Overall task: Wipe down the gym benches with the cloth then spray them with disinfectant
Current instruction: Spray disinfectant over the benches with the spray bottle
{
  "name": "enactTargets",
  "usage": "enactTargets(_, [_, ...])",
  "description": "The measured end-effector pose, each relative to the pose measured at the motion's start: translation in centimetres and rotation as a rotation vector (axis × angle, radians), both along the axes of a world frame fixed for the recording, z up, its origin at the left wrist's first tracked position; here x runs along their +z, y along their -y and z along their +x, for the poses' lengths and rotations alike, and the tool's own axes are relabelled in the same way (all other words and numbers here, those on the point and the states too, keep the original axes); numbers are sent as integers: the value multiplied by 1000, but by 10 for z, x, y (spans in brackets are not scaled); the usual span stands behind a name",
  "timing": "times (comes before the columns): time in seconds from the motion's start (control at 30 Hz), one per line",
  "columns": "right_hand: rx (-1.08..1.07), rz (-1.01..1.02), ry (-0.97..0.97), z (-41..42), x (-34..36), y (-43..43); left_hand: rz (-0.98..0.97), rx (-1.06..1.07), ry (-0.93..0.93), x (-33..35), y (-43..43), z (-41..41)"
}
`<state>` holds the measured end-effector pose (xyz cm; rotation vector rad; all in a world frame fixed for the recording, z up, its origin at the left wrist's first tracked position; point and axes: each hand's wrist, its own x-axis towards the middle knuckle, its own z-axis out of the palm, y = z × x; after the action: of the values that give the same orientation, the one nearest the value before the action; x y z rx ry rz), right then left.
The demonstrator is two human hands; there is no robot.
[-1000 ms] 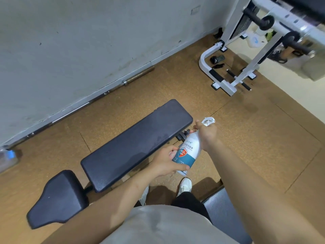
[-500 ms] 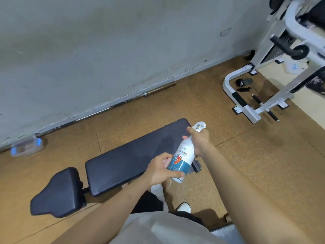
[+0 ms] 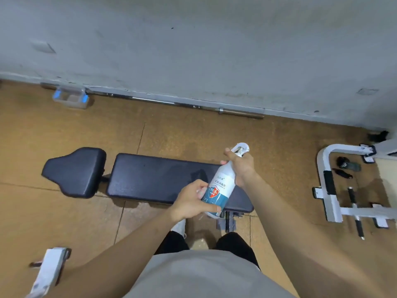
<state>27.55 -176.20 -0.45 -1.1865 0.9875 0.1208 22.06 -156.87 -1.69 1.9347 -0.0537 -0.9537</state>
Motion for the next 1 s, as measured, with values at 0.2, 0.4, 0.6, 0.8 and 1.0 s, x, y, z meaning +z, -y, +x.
enactTargets(0.2, [281,61,63,31,-4,-9,85,248,39,5,13,-15])
enactTargets(0.4, [616,50,78,30,1,-12,65,592,-16,3,51,-69])
enactTargets(0.6, [833,-2,47,33,0,-39,-10,799,-44,1,60,-85])
enactTargets(0.8, [1075,-123,49,45,-9,-69,-109,970,-107,-16,65,-83])
enactTargets(1.0, [1216,-94,99,55,-12,-59,-141,1089,-82,-22,101,-81])
